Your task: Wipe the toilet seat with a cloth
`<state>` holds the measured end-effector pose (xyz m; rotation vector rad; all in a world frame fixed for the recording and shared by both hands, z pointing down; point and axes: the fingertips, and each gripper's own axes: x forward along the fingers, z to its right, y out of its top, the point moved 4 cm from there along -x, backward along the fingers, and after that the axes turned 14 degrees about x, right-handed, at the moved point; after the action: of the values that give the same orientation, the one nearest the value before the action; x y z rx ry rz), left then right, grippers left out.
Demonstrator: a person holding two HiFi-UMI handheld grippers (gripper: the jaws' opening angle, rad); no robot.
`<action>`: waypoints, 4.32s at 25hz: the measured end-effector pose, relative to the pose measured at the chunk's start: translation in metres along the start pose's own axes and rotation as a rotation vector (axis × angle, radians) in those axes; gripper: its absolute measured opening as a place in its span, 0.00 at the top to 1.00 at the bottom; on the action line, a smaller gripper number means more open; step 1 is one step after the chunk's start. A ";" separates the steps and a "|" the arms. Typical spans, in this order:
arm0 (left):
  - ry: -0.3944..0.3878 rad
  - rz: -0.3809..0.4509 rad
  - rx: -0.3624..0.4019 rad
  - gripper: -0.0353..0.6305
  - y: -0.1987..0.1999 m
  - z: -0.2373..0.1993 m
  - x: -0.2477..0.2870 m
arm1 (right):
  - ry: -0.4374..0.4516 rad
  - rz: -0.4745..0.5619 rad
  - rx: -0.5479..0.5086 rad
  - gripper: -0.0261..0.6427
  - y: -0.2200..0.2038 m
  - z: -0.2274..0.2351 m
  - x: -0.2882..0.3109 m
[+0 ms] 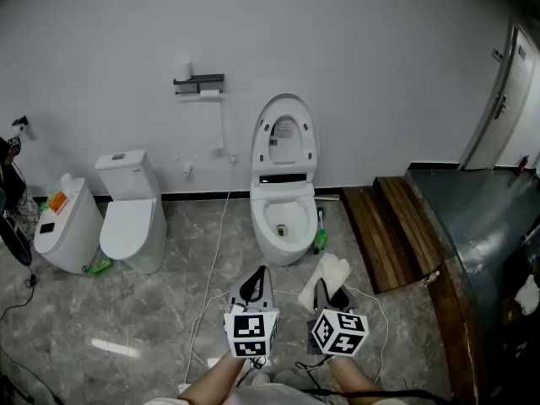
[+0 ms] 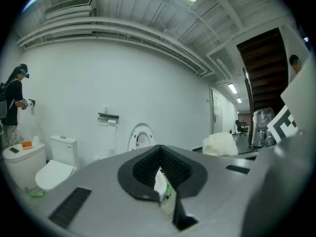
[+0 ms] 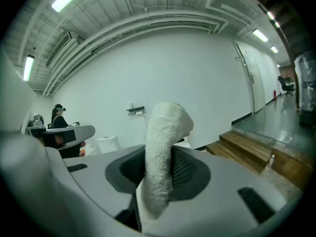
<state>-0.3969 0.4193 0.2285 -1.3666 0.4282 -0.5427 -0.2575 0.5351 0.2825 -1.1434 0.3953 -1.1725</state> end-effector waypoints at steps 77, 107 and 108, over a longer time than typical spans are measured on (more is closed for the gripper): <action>0.016 -0.095 0.016 0.93 -0.020 -0.015 0.346 | 0.005 -0.027 0.077 0.80 0.147 0.119 0.308; 0.024 -0.124 -0.009 0.93 -0.023 -0.115 0.582 | 0.025 -0.106 0.041 0.80 0.231 0.094 0.554; 0.025 -0.130 -0.014 0.93 -0.026 -0.118 0.586 | 0.029 -0.113 0.038 0.80 0.231 0.091 0.559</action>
<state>0.0026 -0.0252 0.2494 -1.4089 0.3652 -0.6652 0.1538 0.0820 0.2874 -1.1283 0.3325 -1.2916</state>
